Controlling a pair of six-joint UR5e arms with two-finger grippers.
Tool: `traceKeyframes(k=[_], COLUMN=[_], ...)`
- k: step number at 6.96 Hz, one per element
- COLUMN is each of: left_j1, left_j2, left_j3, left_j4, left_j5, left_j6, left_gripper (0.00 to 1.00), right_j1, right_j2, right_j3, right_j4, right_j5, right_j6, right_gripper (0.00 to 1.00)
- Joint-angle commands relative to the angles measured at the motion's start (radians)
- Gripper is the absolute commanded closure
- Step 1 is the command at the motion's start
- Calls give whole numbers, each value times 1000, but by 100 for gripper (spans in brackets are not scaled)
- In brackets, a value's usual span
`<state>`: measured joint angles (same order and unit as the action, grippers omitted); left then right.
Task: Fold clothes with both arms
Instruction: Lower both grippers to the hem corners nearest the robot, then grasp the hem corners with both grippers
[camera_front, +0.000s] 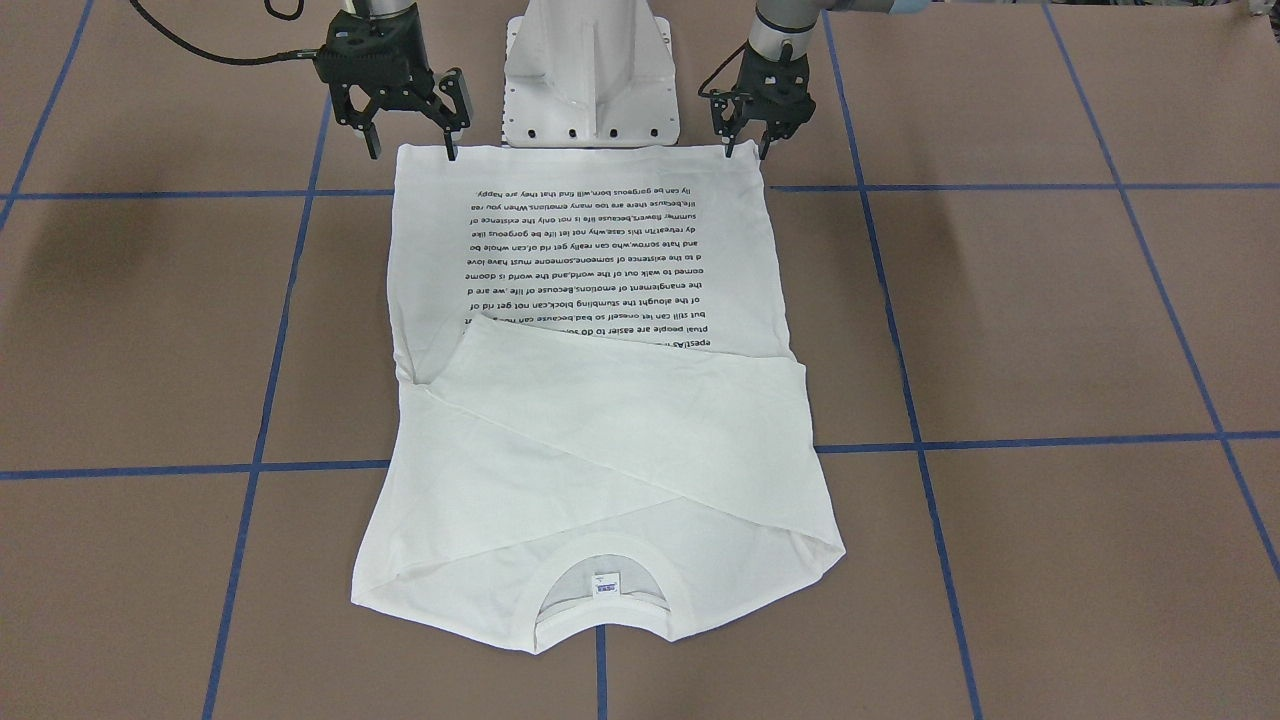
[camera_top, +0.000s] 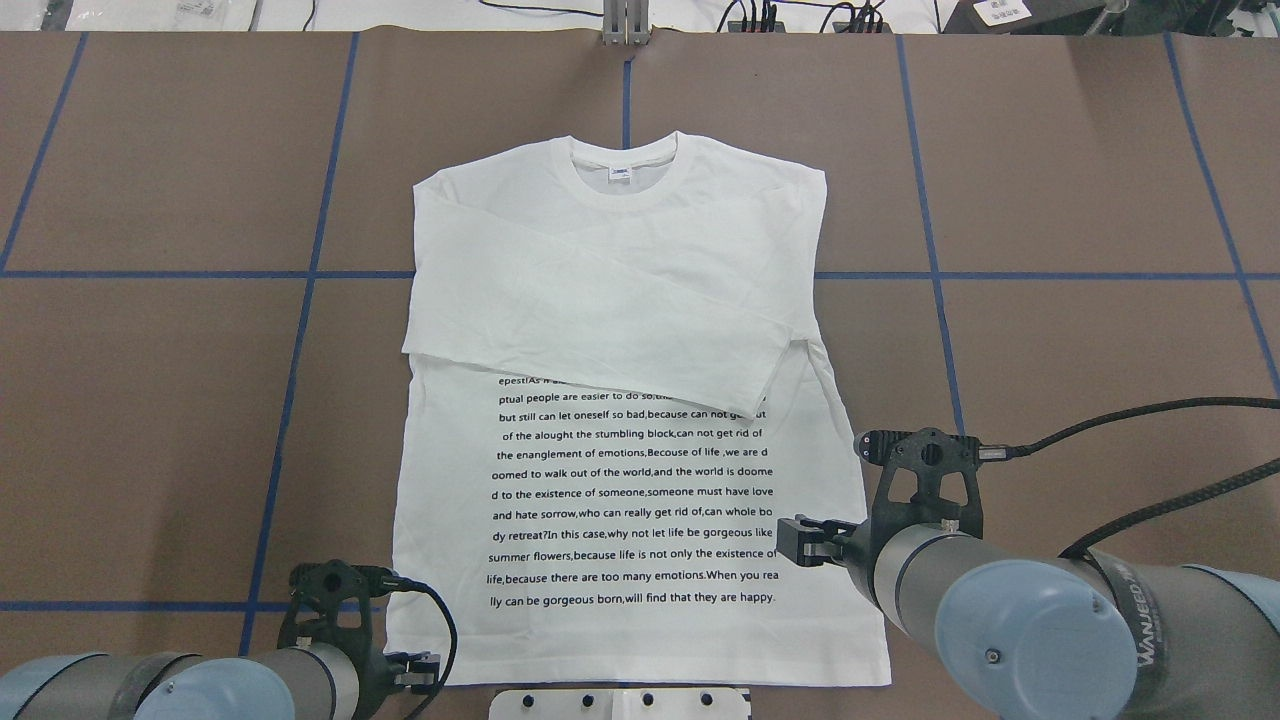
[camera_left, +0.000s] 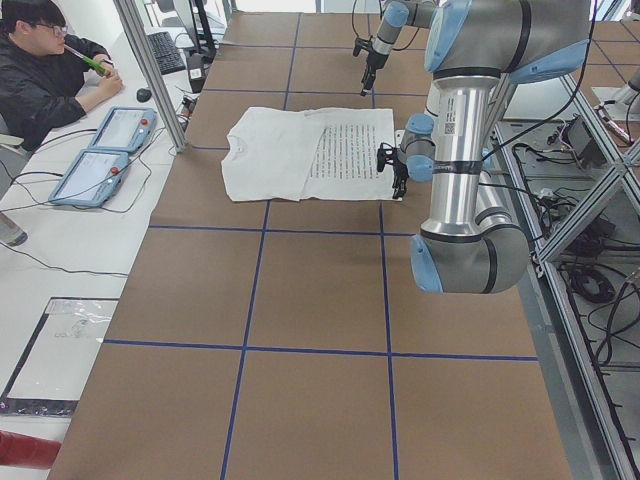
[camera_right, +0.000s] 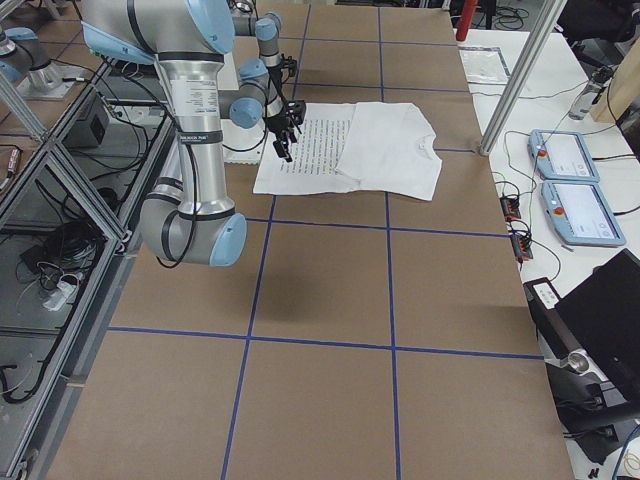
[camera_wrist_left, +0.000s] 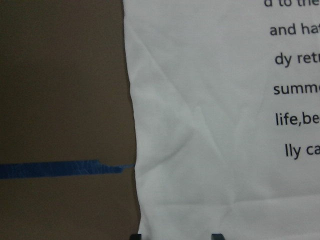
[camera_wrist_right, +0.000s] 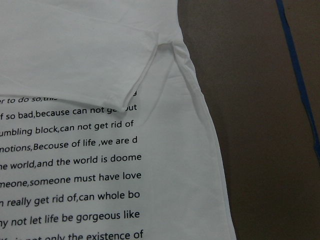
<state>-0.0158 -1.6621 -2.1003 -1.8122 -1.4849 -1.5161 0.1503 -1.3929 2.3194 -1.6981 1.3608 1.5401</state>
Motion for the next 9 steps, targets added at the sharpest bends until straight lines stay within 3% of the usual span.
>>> traceKeyframes(k=[1,2,4,8,9], left_j1=[-1,-1,-1,-19,-20], left_j2=[1,2,7,1,-4], left_j3=[0,2,-1,-58,-58], left_j4=[1,1,1,30,30], left_j5=[-2,-2,0,-2,-2], left_j6=[0,-1,-7,-4,-3], left_gripper=[55,65,100,100,100], right_j1=[0,0,-2,-35,-105], right_j2=[2,2,-1,-12,-81], right_j3=[0,0,-2,1,0], right_j4=[2,2,6,17,76], right_j5=[0,0,1,-6,-94], right_j6=[0,0,0,17,67], right_gripper=[0,0,0,0,0])
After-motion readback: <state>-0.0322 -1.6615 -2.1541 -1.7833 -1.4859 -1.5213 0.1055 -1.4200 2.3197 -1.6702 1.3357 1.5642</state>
